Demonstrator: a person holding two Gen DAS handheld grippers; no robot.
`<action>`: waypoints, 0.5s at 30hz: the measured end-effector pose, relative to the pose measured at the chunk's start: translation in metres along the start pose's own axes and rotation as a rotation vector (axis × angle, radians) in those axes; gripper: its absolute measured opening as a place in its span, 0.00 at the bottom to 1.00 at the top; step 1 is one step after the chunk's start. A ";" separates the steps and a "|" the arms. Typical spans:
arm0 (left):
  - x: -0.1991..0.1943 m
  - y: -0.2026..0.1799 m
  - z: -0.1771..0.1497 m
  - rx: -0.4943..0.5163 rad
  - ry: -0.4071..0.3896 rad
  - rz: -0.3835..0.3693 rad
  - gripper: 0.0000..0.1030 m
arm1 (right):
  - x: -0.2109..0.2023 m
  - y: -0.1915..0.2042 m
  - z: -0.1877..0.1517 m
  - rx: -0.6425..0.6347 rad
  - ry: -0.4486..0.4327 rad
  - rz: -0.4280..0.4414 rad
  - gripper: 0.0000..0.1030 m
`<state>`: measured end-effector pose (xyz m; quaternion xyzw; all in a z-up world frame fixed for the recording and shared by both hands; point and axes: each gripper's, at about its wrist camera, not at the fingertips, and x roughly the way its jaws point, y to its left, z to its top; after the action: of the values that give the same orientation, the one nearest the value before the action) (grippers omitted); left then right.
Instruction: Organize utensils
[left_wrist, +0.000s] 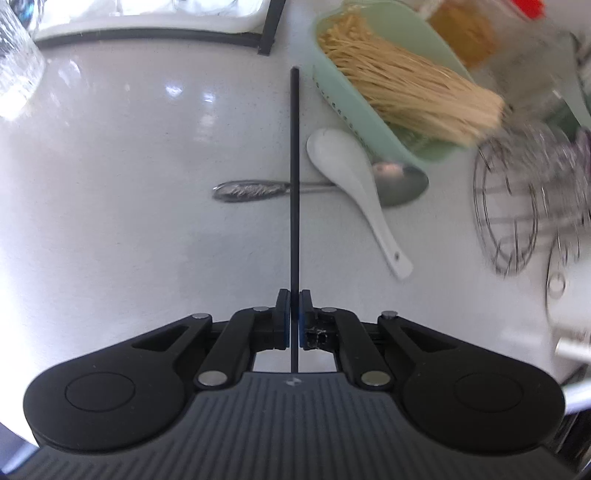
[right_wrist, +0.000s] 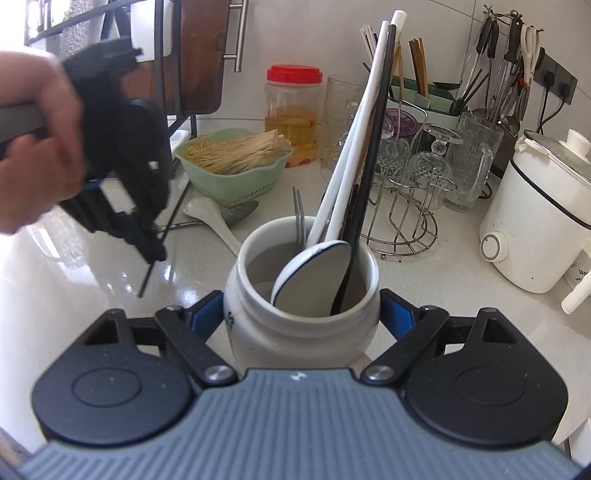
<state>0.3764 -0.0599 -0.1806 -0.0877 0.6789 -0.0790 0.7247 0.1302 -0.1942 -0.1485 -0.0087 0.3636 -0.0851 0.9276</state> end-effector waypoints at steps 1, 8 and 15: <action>-0.001 0.009 -0.011 0.017 -0.003 -0.003 0.04 | 0.000 0.000 0.000 -0.001 -0.001 0.002 0.88; -0.005 0.037 -0.052 0.074 0.035 -0.029 0.04 | 0.000 -0.001 -0.001 -0.020 -0.007 0.021 0.88; -0.014 0.063 -0.087 0.161 0.037 -0.026 0.04 | -0.001 -0.004 -0.001 -0.053 -0.006 0.058 0.88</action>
<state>0.2886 0.0030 -0.1869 -0.0367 0.6825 -0.1444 0.7156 0.1287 -0.1978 -0.1482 -0.0232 0.3629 -0.0485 0.9303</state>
